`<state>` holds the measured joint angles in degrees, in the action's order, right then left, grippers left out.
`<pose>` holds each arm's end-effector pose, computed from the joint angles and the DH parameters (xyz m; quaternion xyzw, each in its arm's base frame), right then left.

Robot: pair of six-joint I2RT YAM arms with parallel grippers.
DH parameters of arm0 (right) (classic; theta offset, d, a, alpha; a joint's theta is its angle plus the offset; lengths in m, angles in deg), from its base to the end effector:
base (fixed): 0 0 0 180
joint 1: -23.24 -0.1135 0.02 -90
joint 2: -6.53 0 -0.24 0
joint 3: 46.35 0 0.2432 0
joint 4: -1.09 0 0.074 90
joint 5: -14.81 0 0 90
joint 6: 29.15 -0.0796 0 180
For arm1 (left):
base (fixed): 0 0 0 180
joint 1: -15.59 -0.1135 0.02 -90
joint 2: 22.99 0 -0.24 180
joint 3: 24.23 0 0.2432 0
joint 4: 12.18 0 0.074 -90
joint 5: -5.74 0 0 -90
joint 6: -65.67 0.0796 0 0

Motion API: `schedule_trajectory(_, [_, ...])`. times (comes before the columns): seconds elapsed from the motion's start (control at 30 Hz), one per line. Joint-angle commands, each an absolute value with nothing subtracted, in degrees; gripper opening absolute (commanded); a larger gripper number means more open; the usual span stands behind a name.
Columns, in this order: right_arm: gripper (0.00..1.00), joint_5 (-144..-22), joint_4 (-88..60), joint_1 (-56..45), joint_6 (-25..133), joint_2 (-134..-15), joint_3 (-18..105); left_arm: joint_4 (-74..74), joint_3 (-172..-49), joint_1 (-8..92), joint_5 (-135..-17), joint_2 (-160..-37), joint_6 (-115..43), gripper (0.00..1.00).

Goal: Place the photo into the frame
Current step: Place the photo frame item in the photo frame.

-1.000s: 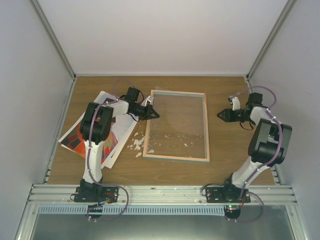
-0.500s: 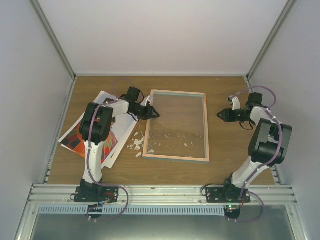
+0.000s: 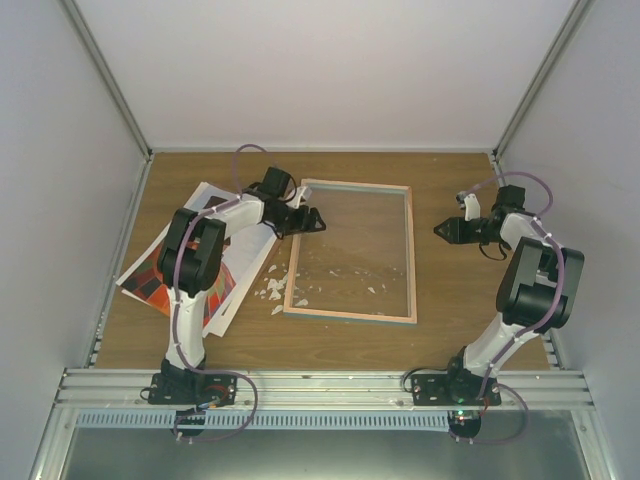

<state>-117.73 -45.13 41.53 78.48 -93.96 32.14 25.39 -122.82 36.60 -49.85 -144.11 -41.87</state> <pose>0.3382 -0.0551 0.1352 -0.0633 0.9155 0.2846 0.2773 0.3930 -0.1991 0.1047 0.1042 0.9202 -0.3511 0.1383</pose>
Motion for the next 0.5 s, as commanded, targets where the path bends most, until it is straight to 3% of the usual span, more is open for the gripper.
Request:
schedule_trajectory(0.0, [0.35, -119.0, -45.2, 41.5, 78.6, -93.5, 33.0, 30.7, -126.6, 38.8, -60.7, -141.2, -41.1, 0.88])
schedule_trajectory(0.07, [0.35, -119.0, -45.3, 41.6, 78.6, -93.4, 33.1, 30.7, -126.2, 39.7, -61.8, -139.9, -40.8, 0.99])
schedule_trajectory(0.47, [0.35, -117.3, -46.4, 41.5, 80.0, -91.4, 33.7, 34.9, -129.2, 46.1, -82.4, -136.1, -40.7, 0.99])
